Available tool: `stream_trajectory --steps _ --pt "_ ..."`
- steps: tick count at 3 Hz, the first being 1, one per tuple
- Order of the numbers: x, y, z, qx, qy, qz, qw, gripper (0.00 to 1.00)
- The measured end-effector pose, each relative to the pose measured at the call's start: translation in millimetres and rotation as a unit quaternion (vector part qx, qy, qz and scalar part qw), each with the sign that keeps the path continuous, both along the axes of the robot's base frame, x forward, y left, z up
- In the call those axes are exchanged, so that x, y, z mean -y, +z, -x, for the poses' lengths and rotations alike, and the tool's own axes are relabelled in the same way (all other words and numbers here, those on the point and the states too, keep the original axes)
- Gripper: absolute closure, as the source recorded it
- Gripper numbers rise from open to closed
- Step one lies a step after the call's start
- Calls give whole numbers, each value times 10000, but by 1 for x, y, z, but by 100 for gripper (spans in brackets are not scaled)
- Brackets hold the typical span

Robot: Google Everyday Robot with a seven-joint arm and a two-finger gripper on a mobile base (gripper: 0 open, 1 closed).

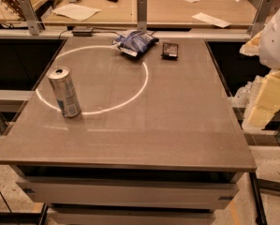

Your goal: Move redbull can near blue chip bag

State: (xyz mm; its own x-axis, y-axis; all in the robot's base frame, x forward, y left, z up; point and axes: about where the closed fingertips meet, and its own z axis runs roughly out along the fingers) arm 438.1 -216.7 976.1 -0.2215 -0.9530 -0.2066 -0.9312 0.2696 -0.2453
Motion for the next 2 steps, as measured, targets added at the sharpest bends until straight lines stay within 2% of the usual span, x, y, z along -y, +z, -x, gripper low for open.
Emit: stream_trajectory --steps 2 --pt "0 2 0 -2 -37 -72 10000 0"
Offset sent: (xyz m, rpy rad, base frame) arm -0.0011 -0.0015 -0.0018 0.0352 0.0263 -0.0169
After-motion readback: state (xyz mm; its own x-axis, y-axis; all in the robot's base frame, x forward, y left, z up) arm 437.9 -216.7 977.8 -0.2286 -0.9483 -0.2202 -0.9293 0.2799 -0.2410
